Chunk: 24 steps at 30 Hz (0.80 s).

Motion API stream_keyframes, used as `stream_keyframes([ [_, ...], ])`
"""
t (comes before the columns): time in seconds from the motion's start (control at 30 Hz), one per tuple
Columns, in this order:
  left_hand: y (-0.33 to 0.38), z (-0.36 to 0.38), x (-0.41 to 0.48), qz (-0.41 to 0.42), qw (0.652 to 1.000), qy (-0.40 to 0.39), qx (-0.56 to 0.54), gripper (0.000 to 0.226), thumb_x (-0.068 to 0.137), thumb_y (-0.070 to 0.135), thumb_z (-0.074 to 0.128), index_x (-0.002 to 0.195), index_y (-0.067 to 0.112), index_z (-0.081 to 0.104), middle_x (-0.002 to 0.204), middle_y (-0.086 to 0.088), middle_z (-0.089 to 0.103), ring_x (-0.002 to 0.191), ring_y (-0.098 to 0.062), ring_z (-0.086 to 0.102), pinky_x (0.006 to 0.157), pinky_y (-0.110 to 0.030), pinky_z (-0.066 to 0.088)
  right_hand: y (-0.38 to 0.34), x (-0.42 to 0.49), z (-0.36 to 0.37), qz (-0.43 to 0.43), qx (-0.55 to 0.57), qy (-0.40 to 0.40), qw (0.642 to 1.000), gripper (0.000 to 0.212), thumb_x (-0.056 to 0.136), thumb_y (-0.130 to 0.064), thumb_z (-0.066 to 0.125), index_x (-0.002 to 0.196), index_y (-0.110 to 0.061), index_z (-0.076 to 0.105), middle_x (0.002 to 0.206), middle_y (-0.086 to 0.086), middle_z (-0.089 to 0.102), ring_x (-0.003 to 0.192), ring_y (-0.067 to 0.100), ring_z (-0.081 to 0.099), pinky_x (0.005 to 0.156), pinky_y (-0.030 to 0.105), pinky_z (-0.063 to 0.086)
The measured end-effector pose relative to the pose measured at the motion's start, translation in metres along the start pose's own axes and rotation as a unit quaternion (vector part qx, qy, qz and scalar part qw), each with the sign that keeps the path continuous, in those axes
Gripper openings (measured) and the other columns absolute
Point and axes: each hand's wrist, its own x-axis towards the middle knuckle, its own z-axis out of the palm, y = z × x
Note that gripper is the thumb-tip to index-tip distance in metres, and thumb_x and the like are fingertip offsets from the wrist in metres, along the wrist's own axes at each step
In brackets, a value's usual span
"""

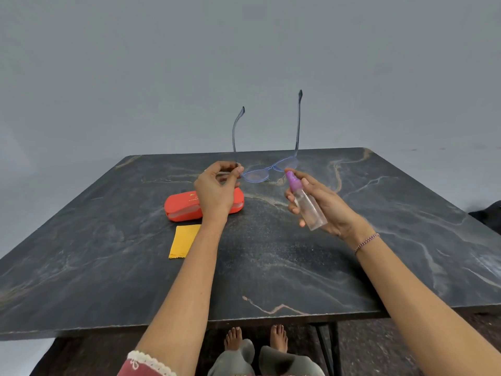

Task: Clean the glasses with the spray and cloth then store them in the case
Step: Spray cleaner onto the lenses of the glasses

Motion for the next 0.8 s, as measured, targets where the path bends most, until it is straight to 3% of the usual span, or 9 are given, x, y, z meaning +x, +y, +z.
stream_keyframes([
  [0.17,0.0,0.001,-0.001,0.002,1.0,0.003,0.006,0.007,0.08,0.013,0.073,0.083,0.016,0.068,0.081,0.002,0.069,0.079,-0.017,0.069,0.064,-0.025,0.058,-0.002,-0.004,0.008,-0.034,-0.063,0.008,0.997,0.043,0.093,-0.026,0.048,0.135,-0.026,0.043,0.085,0.008,0.055,0.048,0.012,0.047,0.036,0.019,0.041],
  [0.3,0.001,0.001,-0.002,-0.001,1.0,0.006,0.009,0.007,0.079,0.013,0.073,0.084,0.015,0.068,0.082,0.002,0.069,0.076,-0.013,0.068,0.067,-0.029,0.059,-0.001,-0.003,0.013,-0.065,-0.135,0.051,0.987,0.048,0.091,-0.017,0.054,0.137,-0.025,0.043,0.087,0.007,0.057,0.05,0.012,0.047,0.04,0.02,0.041],
  [0.43,0.001,0.002,-0.003,0.002,1.0,0.002,0.019,0.008,0.078,0.016,0.074,0.084,0.016,0.068,0.082,0.002,0.07,0.077,-0.012,0.068,0.071,-0.034,0.059,-0.001,-0.002,0.016,-0.044,-0.094,0.058,0.993,0.046,0.094,-0.024,0.045,0.139,-0.027,0.037,0.089,0.008,0.059,0.06,0.014,0.05,0.049,0.023,0.046],
  [0.53,0.001,0.002,-0.004,0.0,1.0,-0.003,0.022,0.008,0.078,0.016,0.074,0.084,0.016,0.069,0.082,0.001,0.07,0.078,-0.013,0.068,0.072,-0.036,0.059,-0.002,-0.003,0.017,-0.045,-0.078,0.062,0.994,0.041,0.093,-0.027,0.042,0.133,-0.028,0.043,0.089,0.008,0.061,0.066,0.016,0.052,0.053,0.025,0.047],
  [0.67,0.002,0.002,-0.004,0.002,1.0,-0.01,0.02,0.008,0.078,0.016,0.074,0.083,0.016,0.069,0.081,0.004,0.07,0.078,-0.012,0.068,0.07,-0.033,0.059,-0.003,-0.005,0.018,-0.078,-0.116,0.077,0.987,0.047,0.09,-0.019,0.051,0.136,-0.027,0.044,0.087,0.006,0.06,0.074,0.015,0.058,0.049,0.023,0.049],
  [0.8,0.004,0.002,-0.006,0.003,1.0,-0.023,0.014,0.007,0.078,0.014,0.074,0.084,0.013,0.069,0.08,0.006,0.068,0.078,-0.012,0.066,0.067,-0.026,0.058,-0.006,-0.007,0.02,-0.125,-0.165,0.119,0.971,0.052,0.088,-0.004,0.055,0.133,-0.029,0.045,0.084,0.003,0.056,0.064,0.013,0.054,0.041,0.021,0.045],
])
